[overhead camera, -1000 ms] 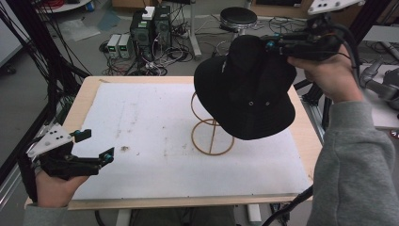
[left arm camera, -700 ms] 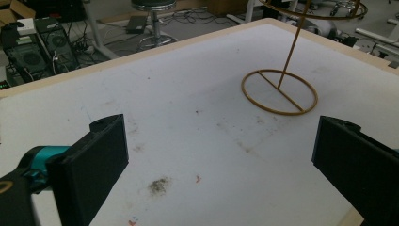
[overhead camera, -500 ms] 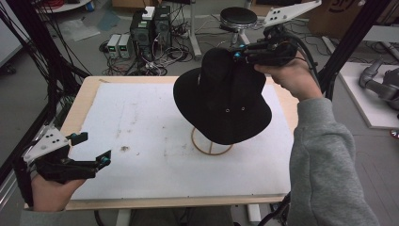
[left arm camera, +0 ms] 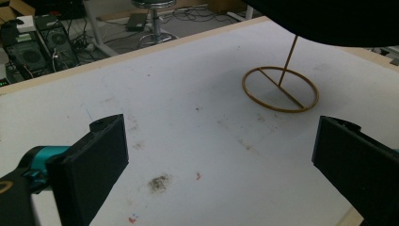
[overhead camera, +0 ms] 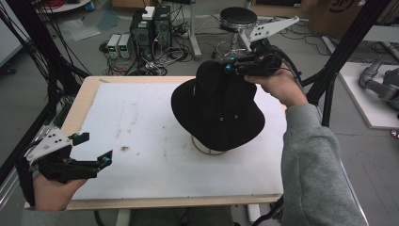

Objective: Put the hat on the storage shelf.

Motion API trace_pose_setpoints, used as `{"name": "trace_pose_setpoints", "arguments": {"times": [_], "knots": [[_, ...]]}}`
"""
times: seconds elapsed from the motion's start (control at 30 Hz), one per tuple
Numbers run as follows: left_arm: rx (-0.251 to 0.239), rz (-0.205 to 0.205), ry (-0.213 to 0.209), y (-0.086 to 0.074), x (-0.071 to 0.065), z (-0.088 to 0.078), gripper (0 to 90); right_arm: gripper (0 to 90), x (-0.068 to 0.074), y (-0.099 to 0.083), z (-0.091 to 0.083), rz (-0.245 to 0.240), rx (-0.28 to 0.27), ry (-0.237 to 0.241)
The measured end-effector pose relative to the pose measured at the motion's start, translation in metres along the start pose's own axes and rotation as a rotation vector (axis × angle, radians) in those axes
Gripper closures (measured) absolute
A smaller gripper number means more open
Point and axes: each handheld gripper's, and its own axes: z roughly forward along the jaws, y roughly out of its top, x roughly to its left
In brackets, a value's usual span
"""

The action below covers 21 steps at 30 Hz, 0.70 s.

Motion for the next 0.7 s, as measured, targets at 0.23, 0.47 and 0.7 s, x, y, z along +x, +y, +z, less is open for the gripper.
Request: {"name": "trace_pose_setpoints", "arguments": {"times": [0.23, 0.47, 0.7], "knots": [[0.002, -0.002, -0.001, 0.0, 0.0, 0.001, 4.5, 89.6, 0.0, -0.012, 0.011, 0.011, 0.017, 0.011], [0.004, -0.001, -0.001, -0.001, -0.001, 0.002, 4.5, 89.6, 0.0, -0.022, 0.02, 0.019, 0.026, 0.025], [0.008, -0.003, -0.002, -0.001, -0.001, 0.003, 4.5, 89.2, 0.0, -0.024, 0.021, 0.024, 0.012, 0.024]]}}
